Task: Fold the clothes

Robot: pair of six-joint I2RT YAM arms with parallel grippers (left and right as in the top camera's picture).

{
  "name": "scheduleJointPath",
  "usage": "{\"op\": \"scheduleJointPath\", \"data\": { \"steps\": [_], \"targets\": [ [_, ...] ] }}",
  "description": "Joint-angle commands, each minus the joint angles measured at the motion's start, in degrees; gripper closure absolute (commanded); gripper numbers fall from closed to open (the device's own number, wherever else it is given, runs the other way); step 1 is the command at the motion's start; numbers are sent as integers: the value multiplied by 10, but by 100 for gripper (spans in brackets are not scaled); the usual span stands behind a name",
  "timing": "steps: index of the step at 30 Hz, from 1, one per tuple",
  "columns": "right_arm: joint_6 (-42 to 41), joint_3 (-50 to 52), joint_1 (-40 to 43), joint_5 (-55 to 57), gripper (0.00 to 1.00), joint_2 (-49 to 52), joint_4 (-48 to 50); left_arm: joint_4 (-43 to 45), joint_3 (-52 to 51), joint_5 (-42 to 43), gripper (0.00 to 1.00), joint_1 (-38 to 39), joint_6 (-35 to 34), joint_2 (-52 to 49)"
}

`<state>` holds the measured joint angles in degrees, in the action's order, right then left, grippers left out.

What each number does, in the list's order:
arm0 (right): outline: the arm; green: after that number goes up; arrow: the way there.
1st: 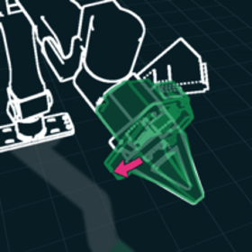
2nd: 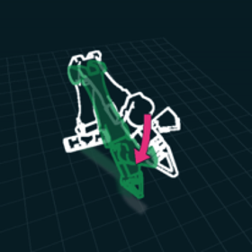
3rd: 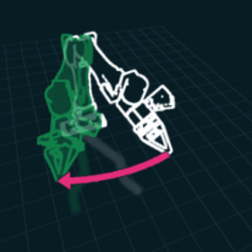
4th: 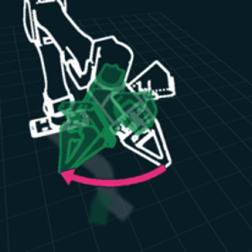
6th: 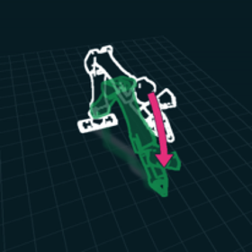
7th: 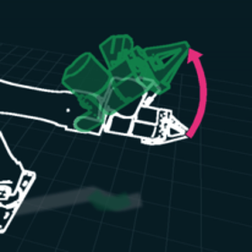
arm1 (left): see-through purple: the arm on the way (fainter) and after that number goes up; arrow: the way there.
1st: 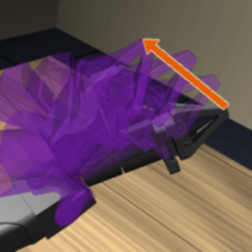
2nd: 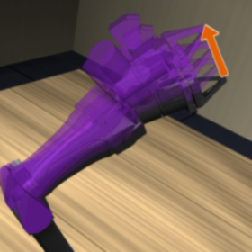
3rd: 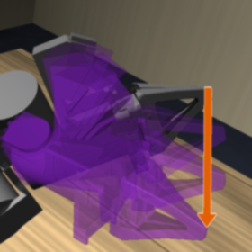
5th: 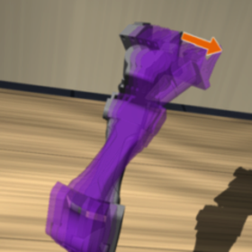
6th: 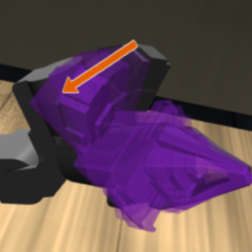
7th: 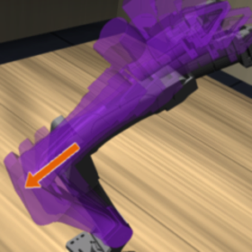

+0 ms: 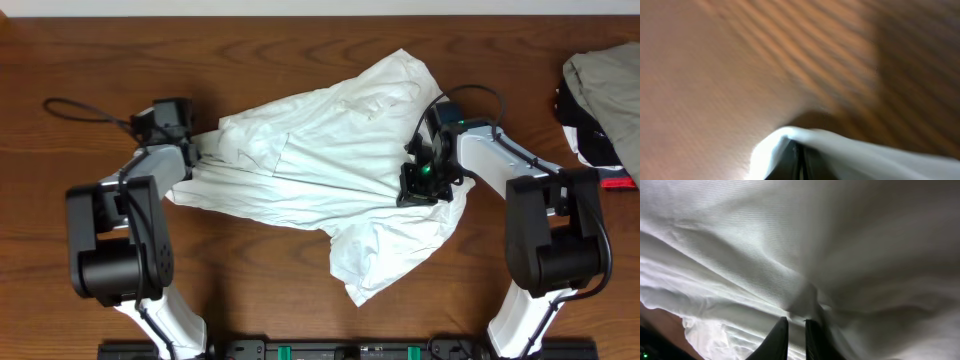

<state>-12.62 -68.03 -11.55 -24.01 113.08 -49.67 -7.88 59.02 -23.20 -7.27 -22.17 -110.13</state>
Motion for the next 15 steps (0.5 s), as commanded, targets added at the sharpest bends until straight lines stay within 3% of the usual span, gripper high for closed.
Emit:
{"op": "scheduleJointPath", "data": {
  "steps": [1, 9, 10, 15],
  "targets": [
    [-20, 21, 7, 109, 88, 26, -7, -1, -6, -61, 93, -2, 7, 28],
    [-28, 21, 12, 131, 87, 26, -13, -4, -6, -152, 93, -14, 27, 69],
    [-28, 21, 12, 131, 87, 26, -14, -8, -6, -175, 89, -17, 29, 69],
    [-28, 21, 12, 133, 86, 26, -13, -56, -6, -210, 85, -28, 42, 76]
  ]
}}
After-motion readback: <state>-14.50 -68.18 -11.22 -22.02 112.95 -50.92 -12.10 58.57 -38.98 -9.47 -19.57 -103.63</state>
